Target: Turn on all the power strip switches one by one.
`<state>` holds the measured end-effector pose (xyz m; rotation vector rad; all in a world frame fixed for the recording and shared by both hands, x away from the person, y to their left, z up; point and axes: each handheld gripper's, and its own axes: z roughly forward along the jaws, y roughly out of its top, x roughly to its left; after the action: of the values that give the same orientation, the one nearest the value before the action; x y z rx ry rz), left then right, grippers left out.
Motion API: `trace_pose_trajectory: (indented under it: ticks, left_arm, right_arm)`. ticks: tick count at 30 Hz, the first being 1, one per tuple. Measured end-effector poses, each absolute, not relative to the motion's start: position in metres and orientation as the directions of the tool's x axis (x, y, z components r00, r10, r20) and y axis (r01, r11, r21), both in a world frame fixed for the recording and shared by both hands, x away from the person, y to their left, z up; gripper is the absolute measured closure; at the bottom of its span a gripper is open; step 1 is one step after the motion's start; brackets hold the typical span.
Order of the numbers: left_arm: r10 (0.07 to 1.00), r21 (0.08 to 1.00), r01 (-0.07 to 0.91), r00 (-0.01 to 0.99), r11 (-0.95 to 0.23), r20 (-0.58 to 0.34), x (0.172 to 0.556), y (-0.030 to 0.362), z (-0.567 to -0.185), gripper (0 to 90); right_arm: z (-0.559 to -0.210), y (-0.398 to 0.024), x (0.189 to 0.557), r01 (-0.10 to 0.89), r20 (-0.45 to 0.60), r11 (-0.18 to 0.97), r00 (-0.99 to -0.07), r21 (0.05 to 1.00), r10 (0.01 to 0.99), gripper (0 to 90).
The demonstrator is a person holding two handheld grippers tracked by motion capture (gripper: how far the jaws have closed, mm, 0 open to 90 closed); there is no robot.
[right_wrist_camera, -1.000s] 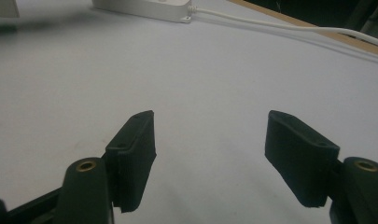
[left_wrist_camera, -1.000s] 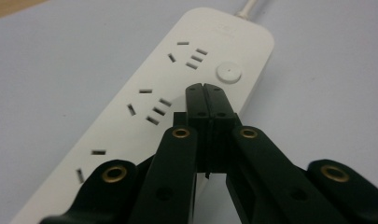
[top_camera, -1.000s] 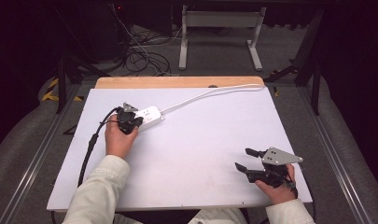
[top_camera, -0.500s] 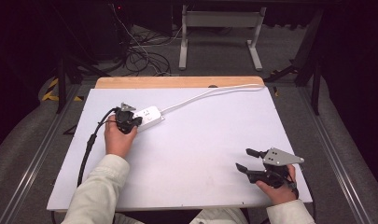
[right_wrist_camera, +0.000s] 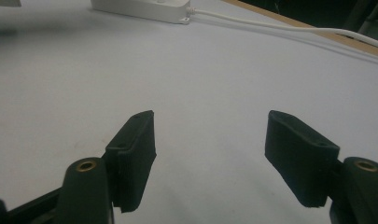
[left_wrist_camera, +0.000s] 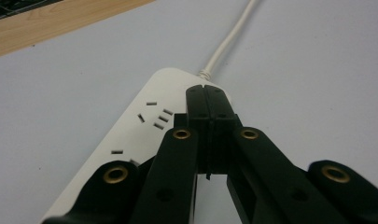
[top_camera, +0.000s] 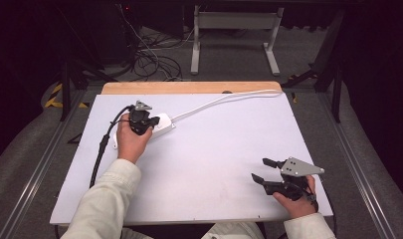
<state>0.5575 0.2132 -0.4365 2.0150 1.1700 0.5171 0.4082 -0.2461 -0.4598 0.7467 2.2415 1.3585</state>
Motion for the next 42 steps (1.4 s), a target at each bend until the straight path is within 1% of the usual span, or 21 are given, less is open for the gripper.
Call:
trace_pose_trajectory:
  ticks: [7, 10, 16, 31, 35, 42]
  left_arm:
    - [0.866, 0.737, 0.589, 0.500, -0.333, -0.009, 0.565, 0.206, -0.445, 90.0]
    - [0.868, 0.725, 0.594, 0.496, -0.348, 0.009, 0.567, 0.204, -0.448, 90.0]
    - [0.878, 0.715, 0.611, 0.479, -0.340, 0.008, 0.571, 0.206, -0.452, 90.0]
    - [0.877, 0.722, 0.598, 0.481, -0.347, 0.023, 0.571, 0.205, -0.457, 90.0]
    - [0.871, 0.722, 0.588, 0.489, -0.365, 0.042, 0.570, 0.205, -0.457, 90.0]
    - [0.874, 0.733, 0.586, 0.485, -0.346, 0.025, 0.569, 0.206, -0.459, 90.0]
  right_arm:
    - [-0.460, -0.246, 0.408, 0.231, -0.066, 0.375, -0.772, 0.898, 0.632, 34.1]
    - [-0.460, -0.246, 0.408, 0.231, -0.066, 0.376, -0.772, 0.898, 0.632, 34.1]
    - [-0.460, -0.247, 0.408, 0.232, -0.065, 0.374, -0.771, 0.898, 0.633, 34.1]
    - [-0.460, -0.247, 0.408, 0.232, -0.066, 0.376, -0.771, 0.897, 0.633, 34.1]
    - [-0.460, -0.247, 0.408, 0.232, -0.066, 0.376, -0.771, 0.897, 0.633, 34.1]
    - [-0.460, -0.247, 0.407, 0.229, -0.068, 0.377, -0.772, 0.897, 0.632, 34.1]
